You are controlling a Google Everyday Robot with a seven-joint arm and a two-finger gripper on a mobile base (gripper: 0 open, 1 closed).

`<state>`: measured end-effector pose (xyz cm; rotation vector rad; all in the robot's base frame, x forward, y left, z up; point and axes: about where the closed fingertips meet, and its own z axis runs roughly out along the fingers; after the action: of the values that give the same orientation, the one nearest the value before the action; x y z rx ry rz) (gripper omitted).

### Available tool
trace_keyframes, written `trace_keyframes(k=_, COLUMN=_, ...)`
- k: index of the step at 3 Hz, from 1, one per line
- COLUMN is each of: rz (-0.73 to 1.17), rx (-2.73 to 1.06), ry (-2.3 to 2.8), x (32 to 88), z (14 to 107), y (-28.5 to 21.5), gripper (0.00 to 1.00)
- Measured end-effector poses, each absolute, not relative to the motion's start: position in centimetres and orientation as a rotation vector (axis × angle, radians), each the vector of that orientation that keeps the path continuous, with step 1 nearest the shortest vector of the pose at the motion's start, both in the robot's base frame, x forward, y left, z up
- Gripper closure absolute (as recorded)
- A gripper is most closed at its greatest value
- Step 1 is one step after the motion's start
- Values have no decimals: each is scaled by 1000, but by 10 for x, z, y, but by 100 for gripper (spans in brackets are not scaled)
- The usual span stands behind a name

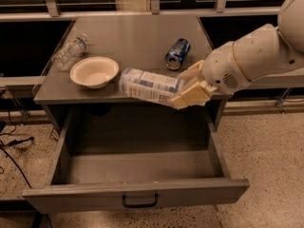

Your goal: Place blue plastic bottle into top drawer

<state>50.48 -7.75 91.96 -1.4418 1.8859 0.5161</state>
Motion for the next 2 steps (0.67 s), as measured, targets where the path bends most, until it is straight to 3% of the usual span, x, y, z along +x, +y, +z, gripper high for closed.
trace_keyframes(k=2, rz=545, rx=-1465, ry=1868, x=503, z=912, y=-72, gripper=100)
